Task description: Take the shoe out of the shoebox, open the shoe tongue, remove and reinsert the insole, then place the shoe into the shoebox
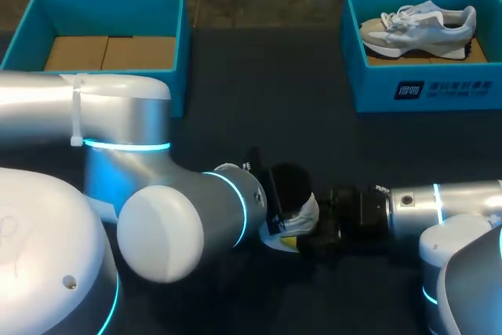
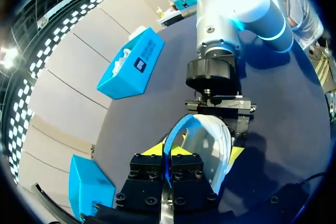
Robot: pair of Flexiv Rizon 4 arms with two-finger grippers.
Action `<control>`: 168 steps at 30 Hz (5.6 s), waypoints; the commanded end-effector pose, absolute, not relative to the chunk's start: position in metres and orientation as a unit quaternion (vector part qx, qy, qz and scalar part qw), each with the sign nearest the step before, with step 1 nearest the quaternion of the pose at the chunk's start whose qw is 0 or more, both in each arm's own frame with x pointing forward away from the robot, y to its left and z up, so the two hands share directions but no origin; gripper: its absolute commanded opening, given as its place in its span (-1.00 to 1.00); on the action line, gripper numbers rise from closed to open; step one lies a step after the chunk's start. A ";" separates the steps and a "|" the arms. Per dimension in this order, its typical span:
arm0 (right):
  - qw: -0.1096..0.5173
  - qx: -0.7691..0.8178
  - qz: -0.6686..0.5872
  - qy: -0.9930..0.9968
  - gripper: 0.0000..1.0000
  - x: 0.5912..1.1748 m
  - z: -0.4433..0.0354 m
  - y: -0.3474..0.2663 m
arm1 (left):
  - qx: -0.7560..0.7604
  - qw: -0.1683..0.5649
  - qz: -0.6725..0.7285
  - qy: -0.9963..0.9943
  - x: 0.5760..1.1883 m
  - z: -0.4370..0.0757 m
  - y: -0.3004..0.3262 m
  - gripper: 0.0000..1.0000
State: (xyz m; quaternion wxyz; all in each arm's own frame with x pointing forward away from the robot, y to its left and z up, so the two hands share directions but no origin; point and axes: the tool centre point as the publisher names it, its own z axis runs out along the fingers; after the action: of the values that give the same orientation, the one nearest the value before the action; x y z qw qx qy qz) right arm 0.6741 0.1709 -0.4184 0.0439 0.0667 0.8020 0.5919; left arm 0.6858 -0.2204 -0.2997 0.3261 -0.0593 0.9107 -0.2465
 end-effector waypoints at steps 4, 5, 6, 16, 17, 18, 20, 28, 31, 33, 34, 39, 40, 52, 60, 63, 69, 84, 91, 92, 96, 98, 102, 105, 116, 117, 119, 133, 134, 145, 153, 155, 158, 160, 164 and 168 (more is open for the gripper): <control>0.044 0.067 0.590 0.803 -1.00 0.674 -0.418 0.173 | -0.083 0.324 -0.254 0.908 0.688 -0.296 -0.218 -1.00; 0.044 0.067 0.590 0.803 -1.00 0.674 -0.418 0.173 | -0.083 0.320 -0.255 0.908 0.688 -0.296 -0.219 -1.00; 0.044 0.067 0.590 0.803 -1.00 0.674 -0.418 0.173 | -0.083 0.320 -0.255 0.909 0.688 -0.297 -0.219 -1.00; 0.044 0.067 0.590 0.803 -1.00 0.674 -0.418 0.173 | -0.052 0.293 -0.254 0.920 0.683 -0.302 -0.248 -1.00; 0.044 0.067 0.590 0.803 -1.00 0.674 -0.418 0.173 | -0.048 0.289 -0.254 0.922 0.682 -0.303 -0.251 -1.00; 0.044 0.067 0.590 0.803 -1.00 0.674 -0.418 0.173 | -0.047 0.288 -0.253 0.922 0.682 -0.305 -0.254 -1.00; 0.044 0.067 0.590 0.803 -1.00 0.674 -0.418 0.173 | -0.044 0.283 -0.253 0.924 0.681 -0.306 -0.256 -1.00; 0.044 0.067 0.590 0.803 -1.00 0.674 -0.418 0.173 | -0.025 0.263 -0.255 0.930 0.676 -0.313 -0.259 -1.00; 0.044 0.067 0.590 0.803 -1.00 0.674 -0.418 0.173 | -0.020 0.259 -0.258 0.931 0.671 -0.314 -0.257 -0.41; 0.044 0.067 0.590 0.803 -1.00 0.674 -0.418 0.173 | -0.018 0.260 -0.258 0.930 0.669 -0.315 -0.256 -0.29; 0.044 0.067 0.590 0.803 -1.00 0.674 -0.418 0.173 | -0.017 0.258 -0.259 0.931 0.669 -0.315 -0.255 -0.26; 0.044 0.067 0.590 0.803 -1.00 0.674 -0.418 0.173 | -0.014 0.256 -0.266 0.929 0.666 -0.311 -0.247 -0.14; 0.044 0.067 0.590 0.803 -1.00 0.674 -0.418 0.173 | -0.014 0.256 -0.268 0.929 0.666 -0.310 -0.247 -0.12; 0.044 0.067 0.590 0.803 -1.00 0.674 -0.418 0.173 | 0.003 0.234 -0.285 0.930 0.662 -0.305 -0.222 -0.02; 0.044 0.067 0.590 0.803 -1.00 0.674 -0.418 0.173 | 0.031 0.236 -0.286 0.928 0.655 -0.305 -0.214 0.32; 0.044 0.067 0.590 0.803 -1.00 0.674 -0.418 0.173 | 0.036 0.241 -0.282 0.928 0.653 -0.308 -0.214 0.31; 0.044 0.067 0.590 0.803 -1.00 0.674 -0.418 0.173 | 0.038 0.239 -0.274 0.931 0.656 -0.315 -0.220 0.10; 0.044 0.067 0.590 0.803 -1.00 0.674 -0.418 0.173 | 0.043 0.235 -0.255 0.937 0.668 -0.330 -0.228 -0.01; 0.044 0.067 0.590 0.803 -1.00 0.674 -0.418 0.173 | 0.043 0.234 -0.253 0.938 0.671 -0.333 -0.228 -0.10; 0.044 0.067 0.590 0.803 -1.00 0.674 -0.418 0.173 | 0.043 0.233 -0.252 0.938 0.672 -0.334 -0.228 -0.11; 0.044 0.067 0.590 0.803 -1.00 0.674 -0.418 0.173 | 0.042 0.232 -0.245 0.941 0.678 -0.338 -0.231 -0.20; 0.044 0.067 0.590 0.803 -1.00 0.674 -0.418 0.173 | 0.040 0.231 -0.242 0.941 0.681 -0.340 -0.232 -0.37; 0.044 0.067 0.590 0.803 -1.00 0.674 -0.418 0.173 | 0.036 0.229 -0.241 0.942 0.685 -0.340 -0.232 -1.00; 0.044 0.067 0.590 0.803 -1.00 0.674 -0.418 0.173 | 0.034 0.226 -0.244 0.943 0.685 -0.339 -0.232 -1.00; 0.044 0.067 0.590 0.803 -1.00 0.674 -0.418 0.173 | 0.036 0.191 -0.241 0.951 0.678 -0.320 -0.241 -1.00; 0.044 0.067 0.590 0.803 -1.00 0.674 -0.418 0.173 | 0.037 0.189 -0.242 0.951 0.677 -0.318 -0.242 -1.00; 0.044 0.067 0.590 0.803 -1.00 0.674 -0.418 0.173 | 0.041 0.178 -0.240 0.953 0.675 -0.311 -0.247 -1.00; 0.044 0.067 0.590 0.803 -1.00 0.674 -0.418 0.173 | 0.052 0.097 -0.253 0.961 0.674 -0.265 -0.274 -1.00; 0.044 0.067 0.590 0.803 -1.00 0.674 -0.418 0.173 | 0.053 0.091 -0.257 0.961 0.675 -0.261 -0.275 -1.00; 0.044 0.067 0.590 0.803 -1.00 0.674 -0.418 0.173 | 0.087 -0.035 -0.343 0.935 0.672 -0.187 -0.294 -1.00; 0.044 0.067 0.590 0.803 -1.00 0.674 -0.418 0.173 | 0.115 -0.067 -0.389 0.911 0.661 -0.104 -0.309 -1.00; 0.044 0.067 0.590 0.803 -1.00 0.674 -0.418 0.173 | 0.115 -0.067 -0.389 0.911 0.661 -0.104 -0.309 -1.00; 0.044 0.067 0.590 0.803 -1.00 0.674 -0.418 0.173 | 0.115 -0.067 -0.389 0.911 0.661 -0.104 -0.309 -1.00; 0.044 0.067 0.590 0.803 -1.00 0.674 -0.418 0.173 | 0.115 -0.067 -0.389 0.911 0.661 -0.104 -0.309 -1.00; 0.044 0.067 0.590 0.803 -1.00 0.674 -0.418 0.173 | 0.115 -0.067 -0.389 0.911 0.661 -0.104 -0.309 -1.00; 0.044 0.067 0.590 0.803 -1.00 0.674 -0.418 0.173 | 0.115 -0.067 -0.389 0.911 0.661 -0.104 -0.309 -1.00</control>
State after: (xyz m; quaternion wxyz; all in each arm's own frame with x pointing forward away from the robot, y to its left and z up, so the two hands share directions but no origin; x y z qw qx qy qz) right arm 0.6738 0.1713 -0.4185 0.0439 0.0665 0.8019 0.5921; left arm 0.6618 -0.3106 -0.1029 -0.0676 0.1149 0.9119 -0.3882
